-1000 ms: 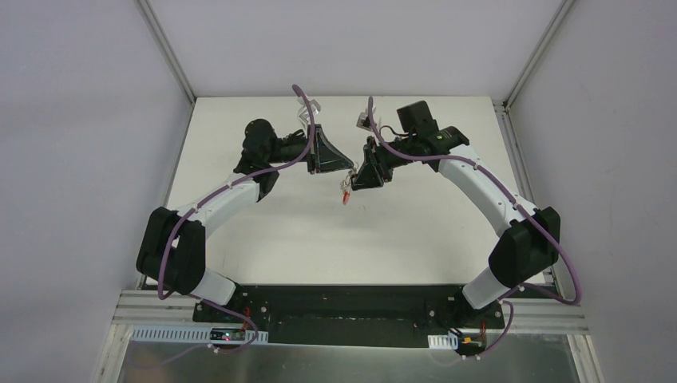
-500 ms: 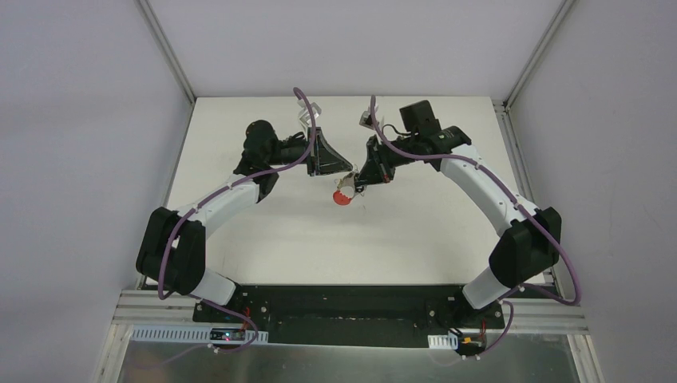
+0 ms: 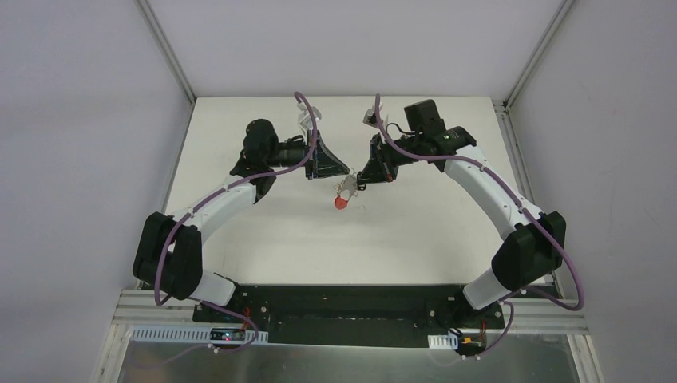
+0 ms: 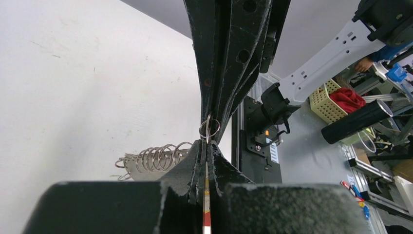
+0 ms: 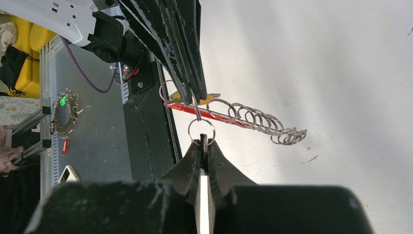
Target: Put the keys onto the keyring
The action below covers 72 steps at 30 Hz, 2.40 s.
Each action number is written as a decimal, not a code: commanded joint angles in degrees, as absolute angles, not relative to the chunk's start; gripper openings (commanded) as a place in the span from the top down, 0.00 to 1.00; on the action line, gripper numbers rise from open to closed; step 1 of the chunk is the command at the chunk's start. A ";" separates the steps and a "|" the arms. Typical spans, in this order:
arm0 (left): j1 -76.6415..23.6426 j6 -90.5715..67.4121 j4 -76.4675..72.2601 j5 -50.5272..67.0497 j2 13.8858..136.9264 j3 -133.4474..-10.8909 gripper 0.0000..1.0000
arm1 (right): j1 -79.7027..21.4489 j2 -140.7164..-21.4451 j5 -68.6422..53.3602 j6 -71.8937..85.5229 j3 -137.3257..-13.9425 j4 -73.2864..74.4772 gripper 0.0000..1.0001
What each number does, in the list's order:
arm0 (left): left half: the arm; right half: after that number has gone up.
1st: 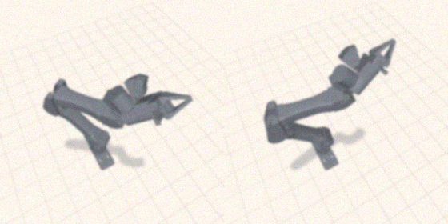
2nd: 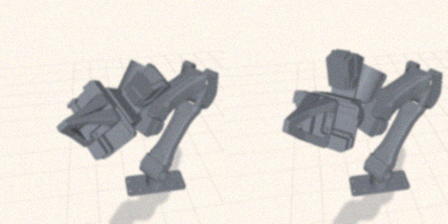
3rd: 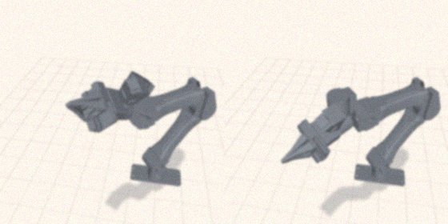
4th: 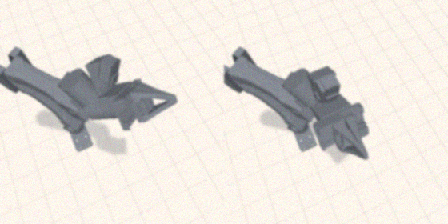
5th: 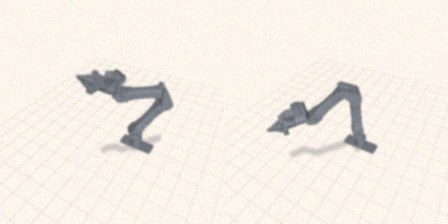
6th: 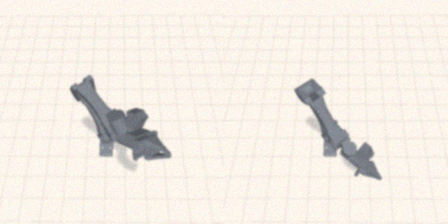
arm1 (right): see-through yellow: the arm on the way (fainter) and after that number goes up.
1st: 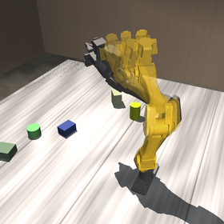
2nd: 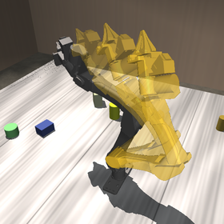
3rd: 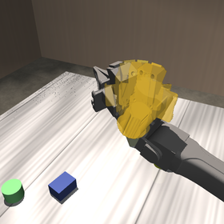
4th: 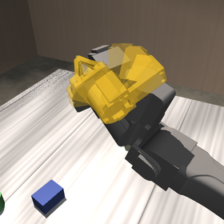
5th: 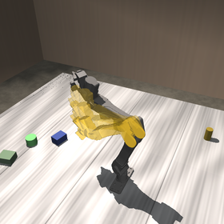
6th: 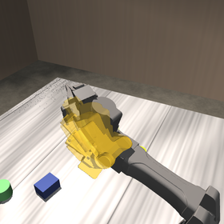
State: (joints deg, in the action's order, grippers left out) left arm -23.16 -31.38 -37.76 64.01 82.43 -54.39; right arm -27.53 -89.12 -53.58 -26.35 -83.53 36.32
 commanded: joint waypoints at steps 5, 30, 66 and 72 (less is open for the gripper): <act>-23.66 -26.80 -36.17 64.42 80.18 -54.83 1.00 | -27.34 -88.35 -54.50 -25.93 -86.05 36.44 1.00; -25.40 -20.34 -28.58 64.93 81.12 -55.79 1.00 | -30.26 -89.76 -47.36 -28.03 -90.01 39.92 1.00; -22.59 13.35 -9.58 51.88 78.33 -54.30 0.14 | -32.92 -91.20 -45.42 -27.93 -89.52 39.98 1.00; -22.59 16.07 -8.18 51.70 81.48 -55.91 0.18 | -32.82 -91.27 -46.58 -28.48 -89.69 40.56 1.00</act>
